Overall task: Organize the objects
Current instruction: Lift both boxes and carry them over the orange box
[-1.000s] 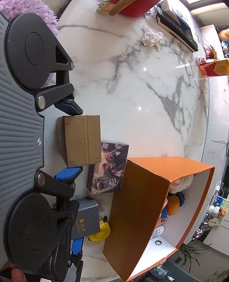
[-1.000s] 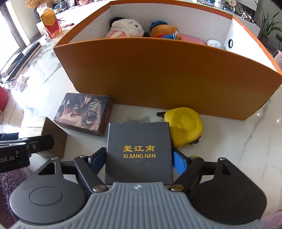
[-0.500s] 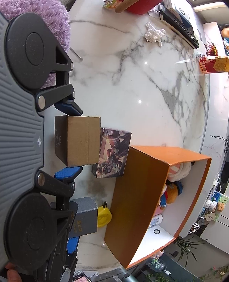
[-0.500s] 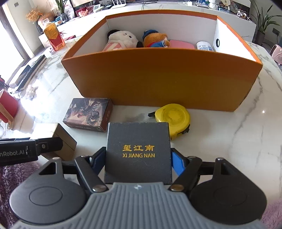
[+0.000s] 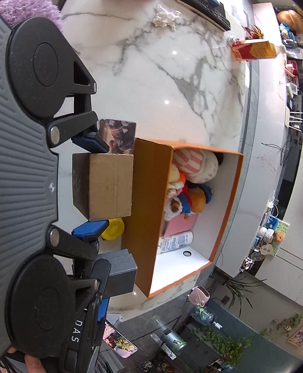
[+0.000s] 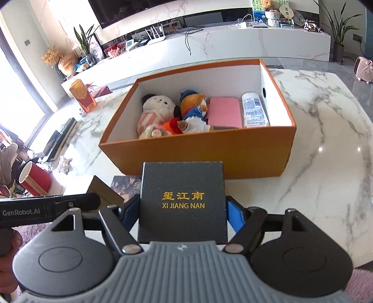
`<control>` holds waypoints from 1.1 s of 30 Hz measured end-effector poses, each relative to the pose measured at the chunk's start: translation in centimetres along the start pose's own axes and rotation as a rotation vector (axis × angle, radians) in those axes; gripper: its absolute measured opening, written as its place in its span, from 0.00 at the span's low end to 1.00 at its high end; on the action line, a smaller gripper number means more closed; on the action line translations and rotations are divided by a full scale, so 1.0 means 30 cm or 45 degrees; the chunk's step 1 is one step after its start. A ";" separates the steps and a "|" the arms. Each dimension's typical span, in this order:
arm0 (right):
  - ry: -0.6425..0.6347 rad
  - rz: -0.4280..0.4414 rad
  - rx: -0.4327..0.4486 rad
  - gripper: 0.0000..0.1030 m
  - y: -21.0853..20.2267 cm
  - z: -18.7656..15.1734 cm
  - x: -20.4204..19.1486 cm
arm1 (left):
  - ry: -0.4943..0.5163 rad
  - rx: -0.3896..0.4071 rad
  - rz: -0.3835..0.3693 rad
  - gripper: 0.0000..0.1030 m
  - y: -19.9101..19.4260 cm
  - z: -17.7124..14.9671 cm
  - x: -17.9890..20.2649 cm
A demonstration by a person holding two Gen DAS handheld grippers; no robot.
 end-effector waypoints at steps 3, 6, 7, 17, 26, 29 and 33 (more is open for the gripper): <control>-0.020 -0.003 0.047 0.74 -0.043 0.070 0.020 | 0.027 0.020 -0.059 0.69 -0.005 0.065 0.046; -0.032 -0.018 0.090 0.74 -0.075 0.160 0.052 | 0.040 0.029 -0.122 0.69 0.007 0.141 0.084; -0.033 -0.024 0.098 0.74 -0.079 0.191 0.064 | 0.048 0.033 -0.137 0.69 0.015 0.168 0.096; -0.164 -0.191 -0.115 0.74 0.180 0.444 0.152 | 0.028 0.000 -0.182 0.69 0.209 0.370 0.131; -0.284 -0.340 -0.356 0.74 0.422 0.440 0.151 | -0.068 -0.096 -0.253 0.69 0.363 0.396 0.074; -0.347 -0.398 -0.406 0.74 0.471 0.440 0.139 | -0.101 -0.115 -0.271 0.69 0.390 0.397 0.048; -0.430 -0.459 -0.470 0.74 0.528 0.429 0.121 | -0.130 -0.123 -0.290 0.69 0.413 0.401 0.026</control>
Point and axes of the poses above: each gripper's, at about its wrist camera, not at the fingertips, and y roughly the way its jaws point, x to its right, z to its top, the point moved 2 cm from there along y, roughly the way its jaws point, and after that the axes turned 2 degrees about x, right-handed, at the moved point
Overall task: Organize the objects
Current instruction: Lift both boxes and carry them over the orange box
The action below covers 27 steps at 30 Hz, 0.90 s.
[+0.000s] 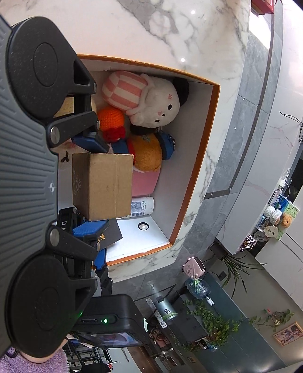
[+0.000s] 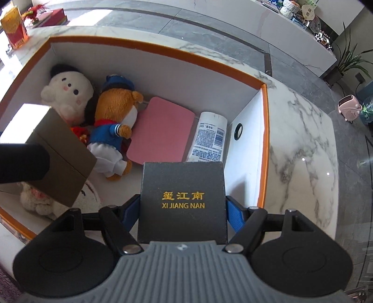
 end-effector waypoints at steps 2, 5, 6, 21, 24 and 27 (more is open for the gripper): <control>-0.026 -0.026 -0.029 0.74 0.020 0.003 -0.014 | -0.008 -0.005 -0.013 0.69 0.004 0.001 -0.012; -0.045 -0.052 -0.071 0.74 0.047 0.003 -0.023 | -0.018 -0.013 -0.032 0.69 0.009 0.006 -0.021; -0.052 -0.064 -0.084 0.74 0.055 0.002 -0.025 | -0.021 -0.014 -0.037 0.69 0.010 0.006 -0.026; -0.312 0.041 -0.041 0.69 0.029 0.038 -0.046 | -0.055 -0.002 -0.044 0.69 0.028 0.030 -0.058; -0.429 0.064 -0.065 0.61 0.066 0.045 -0.072 | -0.053 -0.001 -0.043 0.69 0.028 0.033 -0.060; -0.521 0.048 -0.078 0.70 0.103 0.052 -0.082 | -0.045 -0.009 -0.044 0.69 0.031 0.034 -0.054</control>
Point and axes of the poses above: each gripper's, at about its wrist camera, not at the fingertips, and y roughly the way its jaws point, x to its right, z to its top, the point moved 2 cm from there along y, roughly the way its jaws point, and after that the axes turned 2 degrees about x, right-handed, at the moved point
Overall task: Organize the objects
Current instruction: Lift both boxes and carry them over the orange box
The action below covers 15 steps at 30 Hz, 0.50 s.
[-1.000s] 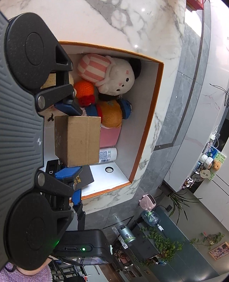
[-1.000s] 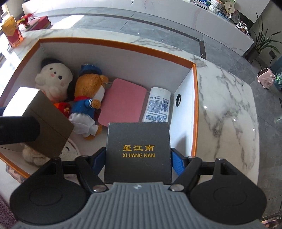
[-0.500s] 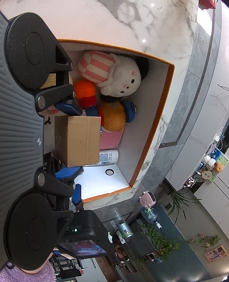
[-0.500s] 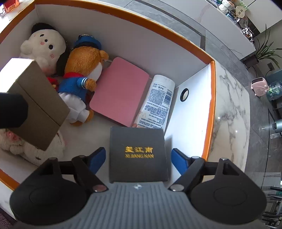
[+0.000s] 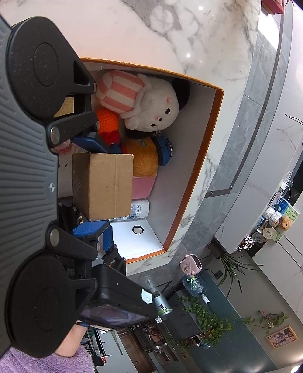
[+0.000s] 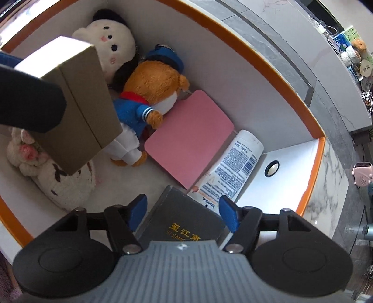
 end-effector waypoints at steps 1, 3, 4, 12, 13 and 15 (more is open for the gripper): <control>-0.023 -0.005 -0.008 0.68 0.009 0.000 0.001 | 0.003 -0.005 -0.004 0.69 0.003 0.001 0.001; -0.050 -0.011 -0.029 0.67 0.024 -0.004 0.008 | 0.006 -0.018 -0.017 0.69 0.008 -0.004 0.004; -0.050 -0.015 -0.031 0.66 0.027 -0.007 0.014 | 0.005 -0.025 -0.022 0.69 0.012 -0.004 0.006; -0.004 0.004 0.080 0.64 -0.031 -0.024 0.041 | 0.007 -0.066 -0.035 0.69 0.063 -0.014 0.046; 0.005 0.009 0.099 0.64 -0.053 -0.030 0.048 | 0.007 -0.072 -0.035 0.69 0.072 -0.020 0.052; -0.006 -0.021 0.132 0.64 -0.096 -0.050 0.059 | 0.001 -0.103 -0.043 0.69 0.098 -0.026 0.069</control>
Point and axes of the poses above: each gripper's, at about its wrist camera, not at the fingertips, and y roughly the way its jaws point, x to its right, z to its top, the point moved 2 cm from there along y, roughly the way its jaws point, and after that the axes turned 2 degrees about x, right-handed, at the moved point
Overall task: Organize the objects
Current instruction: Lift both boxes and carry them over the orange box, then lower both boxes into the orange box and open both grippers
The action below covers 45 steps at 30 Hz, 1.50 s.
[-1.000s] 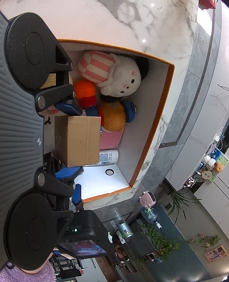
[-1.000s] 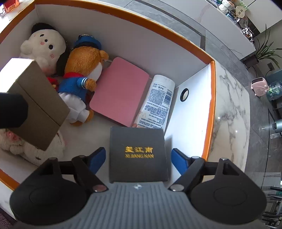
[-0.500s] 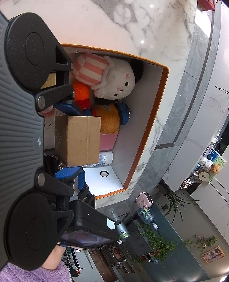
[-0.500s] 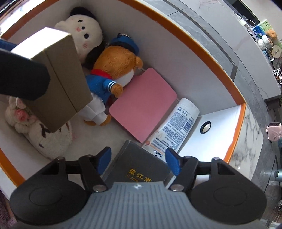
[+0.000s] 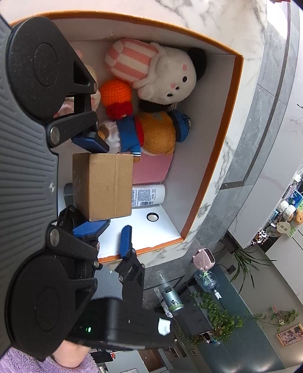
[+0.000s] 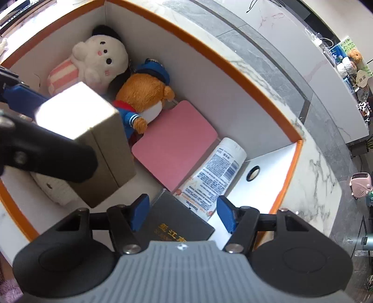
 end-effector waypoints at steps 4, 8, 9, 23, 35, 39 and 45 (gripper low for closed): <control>-0.016 -0.060 0.053 0.63 -0.064 -0.042 0.028 | -0.045 -0.054 -0.029 0.69 0.060 -0.001 0.009; 0.047 -0.010 0.111 0.63 -0.108 -0.074 0.038 | -0.012 -0.067 0.058 0.69 0.111 -0.003 0.021; 0.044 -0.016 0.117 0.63 -0.101 -0.090 0.037 | -0.007 -0.079 0.075 0.69 0.123 -0.002 0.024; -0.001 -0.007 0.177 0.62 -0.087 -0.127 0.030 | 0.290 -0.051 0.390 0.66 0.178 -0.034 0.147; -0.008 -0.002 0.174 0.62 -0.073 -0.133 0.016 | 0.170 -0.030 0.329 0.67 0.201 -0.013 0.110; 0.012 0.009 0.174 0.60 -0.068 -0.129 0.017 | 0.124 -0.038 0.270 0.67 0.183 -0.004 0.090; 0.132 0.107 0.198 0.53 -0.062 -0.128 0.041 | 0.084 -0.010 0.177 0.56 0.114 0.012 0.063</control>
Point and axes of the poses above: each gripper's, at about its wrist camera, not at the fingertips, and y roughly the way its jaws point, x to its right, z to its top, the point moved 2 cm from there along y, roughly the way its jaws point, and after that the axes turned 2 degrees about x, right-handed, at the moved point
